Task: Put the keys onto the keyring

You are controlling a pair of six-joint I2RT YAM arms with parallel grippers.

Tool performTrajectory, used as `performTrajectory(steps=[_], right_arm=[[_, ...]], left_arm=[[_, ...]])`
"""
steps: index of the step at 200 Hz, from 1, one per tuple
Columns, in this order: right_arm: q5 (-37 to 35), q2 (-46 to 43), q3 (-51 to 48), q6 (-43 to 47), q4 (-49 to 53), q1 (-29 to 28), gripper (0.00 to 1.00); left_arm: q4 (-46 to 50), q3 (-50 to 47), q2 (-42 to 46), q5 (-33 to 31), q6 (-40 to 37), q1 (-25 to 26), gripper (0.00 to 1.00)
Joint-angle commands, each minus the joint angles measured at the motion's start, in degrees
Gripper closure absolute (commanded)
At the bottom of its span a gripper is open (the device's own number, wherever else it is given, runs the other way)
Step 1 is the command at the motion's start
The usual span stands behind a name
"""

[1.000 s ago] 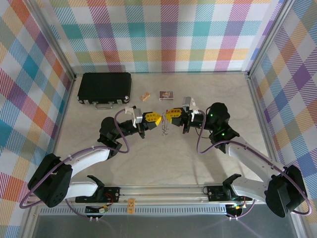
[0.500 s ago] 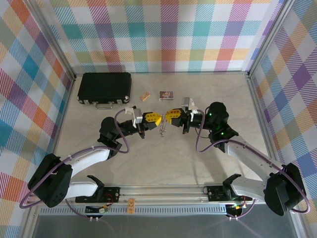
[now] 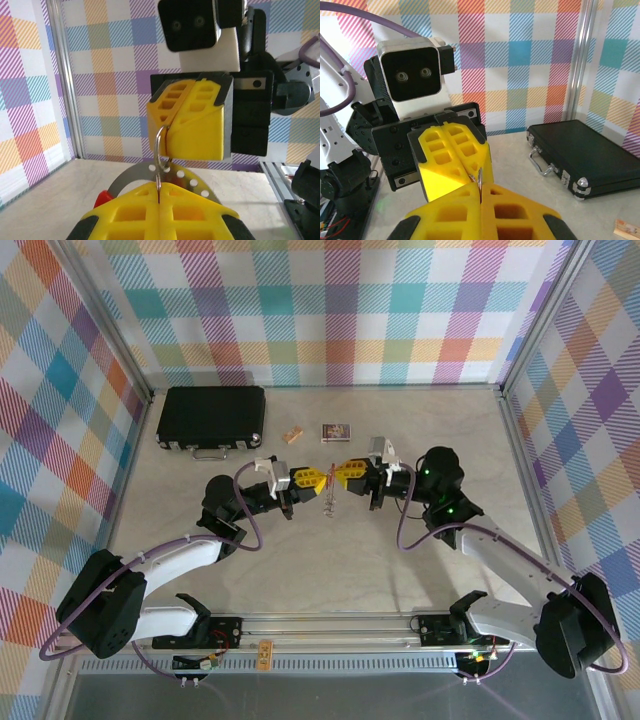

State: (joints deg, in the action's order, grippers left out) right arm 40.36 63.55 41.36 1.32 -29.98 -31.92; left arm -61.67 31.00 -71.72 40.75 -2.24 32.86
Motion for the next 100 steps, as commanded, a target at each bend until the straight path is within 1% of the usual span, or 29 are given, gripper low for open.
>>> performTrajectory(steps=[1, 14, 35, 61, 75, 100], right_arm=[[-2.25, -2.08, -1.36, 5.44, 0.22, -0.59, 1.0], [-3.98, -2.67, -1.48, 8.39, 1.64, -1.14, 1.0], [-7.34, -4.02, -1.42, 14.05, 5.85, -2.89, 1.0], [-10.55, -5.86, -0.74, 19.04, 10.91, -4.74, 1.0], [-12.35, -7.04, -1.05, 21.11, 11.87, -5.4, 1.0], [-12.72, -7.63, 0.3, 23.13, 15.7, -6.34, 1.0]], left_arm=[[-4.35, -0.97, -0.32, -0.62, -4.97, -0.34, 1.0], [-6.81, -2.25, -0.52, 0.24, -7.54, -0.3, 1.0], [-10.77, -4.05, -1.19, -0.06, -8.83, -0.34, 1.0], [-9.96, -3.93, -0.99, 0.75, -8.36, -0.27, 1.0], [-10.21, -4.1, -0.77, 1.17, -8.71, -0.26, 1.0], [-9.99, -4.17, 0.13, 1.62, -8.4, -0.17, 1.0]])
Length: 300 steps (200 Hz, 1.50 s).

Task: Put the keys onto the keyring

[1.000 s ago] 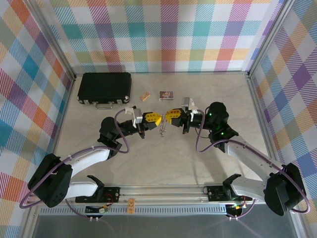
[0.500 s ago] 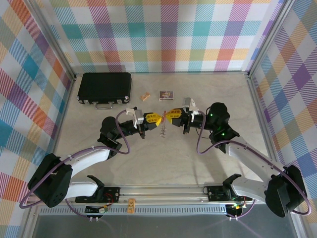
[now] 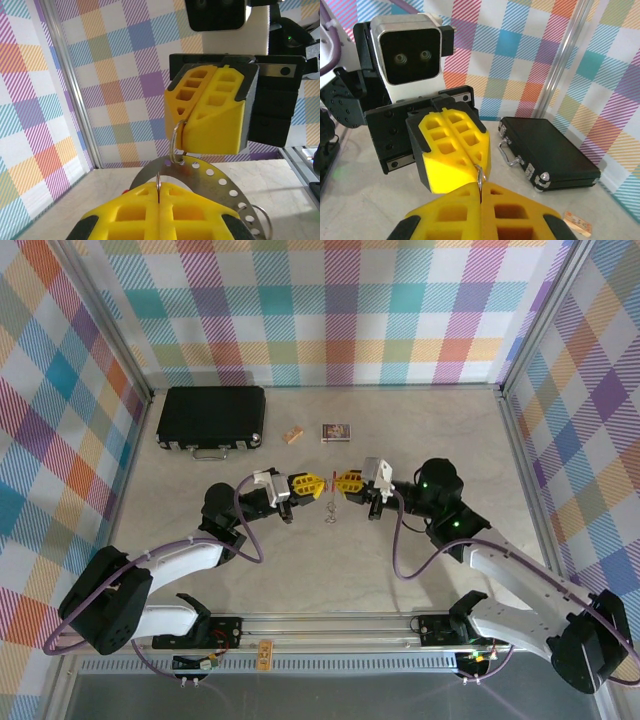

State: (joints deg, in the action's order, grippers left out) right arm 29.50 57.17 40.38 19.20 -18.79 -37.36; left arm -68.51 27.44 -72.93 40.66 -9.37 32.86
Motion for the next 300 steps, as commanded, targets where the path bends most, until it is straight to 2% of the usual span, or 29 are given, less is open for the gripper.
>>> performTrajectory(steps=[1, 34, 300], right_arm=[[-1.79, -1.26, 1.32, 5.24, 4.66, -0.88, 1.0], [0.79, -0.11, 1.87, 3.6, 4.29, -0.96, 1.0], [-0.32, -0.52, 3.04, 3.47, 1.82, -1.31, 1.0]], left_arm=[[-3.01, -0.58, 1.36, 1.79, -1.23, -0.17, 1.0], [-2.84, 0.07, 1.35, 3.54, 0.2, 0.49, 1.0], [-2.33, 1.49, -0.47, 6.25, 2.72, 1.15, 1.0]])
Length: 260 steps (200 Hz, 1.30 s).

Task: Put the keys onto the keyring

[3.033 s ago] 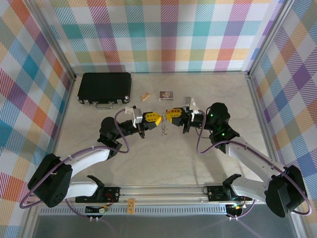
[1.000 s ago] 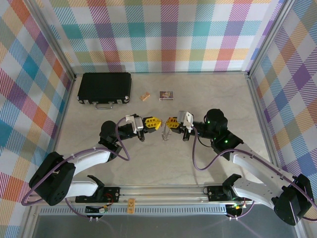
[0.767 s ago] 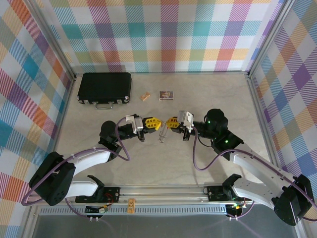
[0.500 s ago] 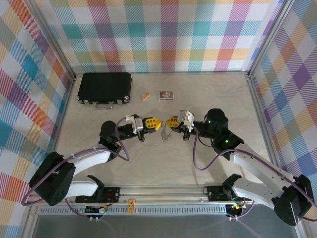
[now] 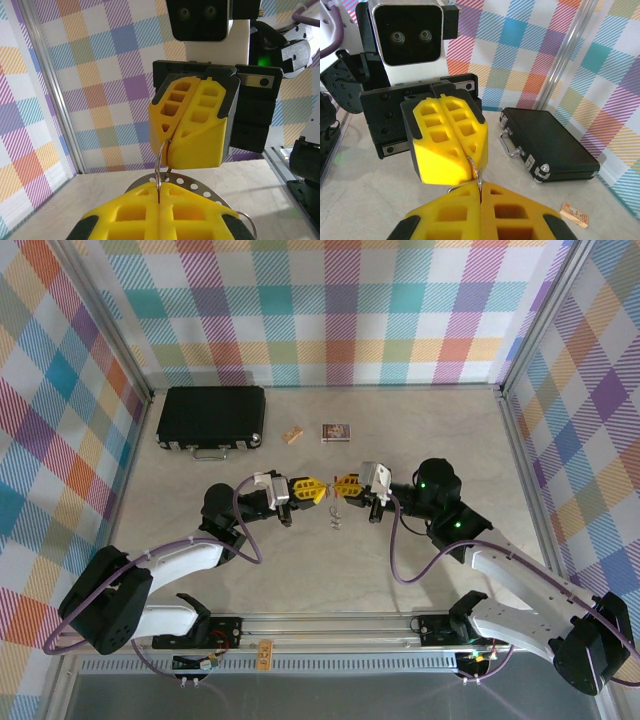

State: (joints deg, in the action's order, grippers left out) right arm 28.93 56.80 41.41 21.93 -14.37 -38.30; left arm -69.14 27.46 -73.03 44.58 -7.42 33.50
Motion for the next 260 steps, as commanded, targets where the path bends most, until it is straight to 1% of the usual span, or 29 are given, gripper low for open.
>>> performTrajectory(steps=[1, 59, 136, 201, 260], right_arm=[[0.25, -0.13, 2.01, 0.74, -2.55, -0.37, 1.0], [-1.39, -0.22, 1.6, 1.18, -2.7, -0.43, 1.0], [1.5, -0.11, 1.57, 0.32, -2.47, -0.52, 1.0], [1.8, 0.27, 1.87, -0.01, -2.26, -0.54, 1.0], [-0.07, 0.74, 1.88, 0.3, -2.16, -0.64, 1.0]], left_arm=[[-1.7, 1.46, -0.36, 2.34, 0.76, 0.52, 1.0], [-1.26, 1.54, 0.09, 2.35, 0.88, 0.52, 1.0], [0.34, 1.54, 0.17, 0.1, 0.31, 0.52, 1.0], [1.55, 1.8, 0.69, 0.42, 0.12, 0.52, 1.0], [1.48, 1.98, 1.12, 1.36, 0.53, 0.52, 1.0]])
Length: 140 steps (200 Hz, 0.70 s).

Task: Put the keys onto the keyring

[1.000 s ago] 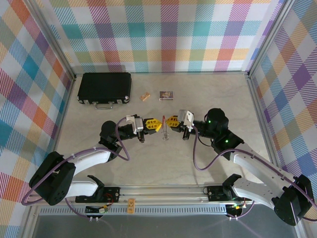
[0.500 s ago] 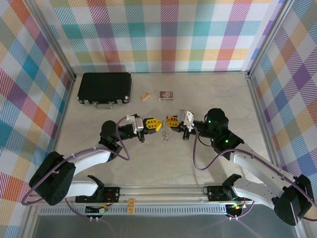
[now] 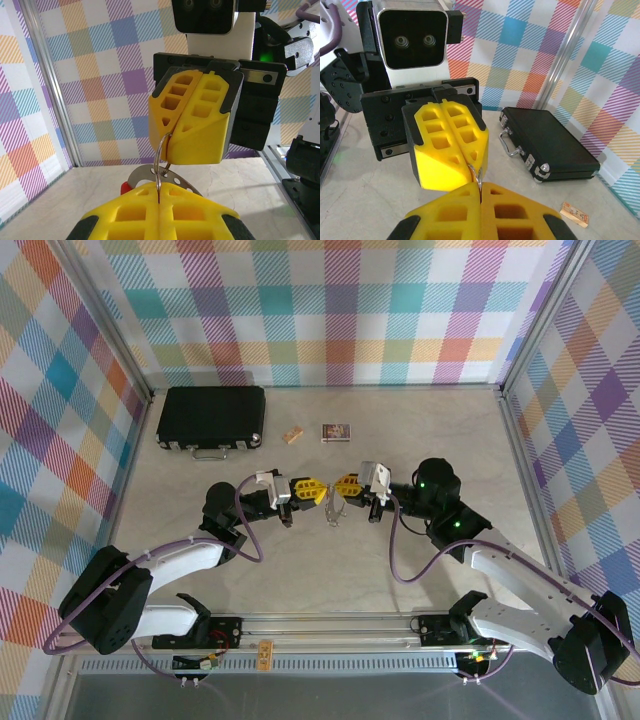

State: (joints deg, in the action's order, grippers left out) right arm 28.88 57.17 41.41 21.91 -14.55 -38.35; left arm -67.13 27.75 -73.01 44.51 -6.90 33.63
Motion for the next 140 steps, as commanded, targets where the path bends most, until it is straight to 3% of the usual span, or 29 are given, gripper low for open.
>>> performTrajectory(steps=[1, 140], right_arm=[[-0.04, 0.39, 1.86, 0.32, -2.03, -0.59, 1.0], [0.45, 1.95, 2.31, 0.9, 0.99, -1.18, 1.0]], left_arm=[[-0.54, 1.7, 1.07, 1.44, 0.02, 0.39, 1.0], [-0.95, 1.61, 1.74, 0.96, 0.48, 0.47, 1.0]])
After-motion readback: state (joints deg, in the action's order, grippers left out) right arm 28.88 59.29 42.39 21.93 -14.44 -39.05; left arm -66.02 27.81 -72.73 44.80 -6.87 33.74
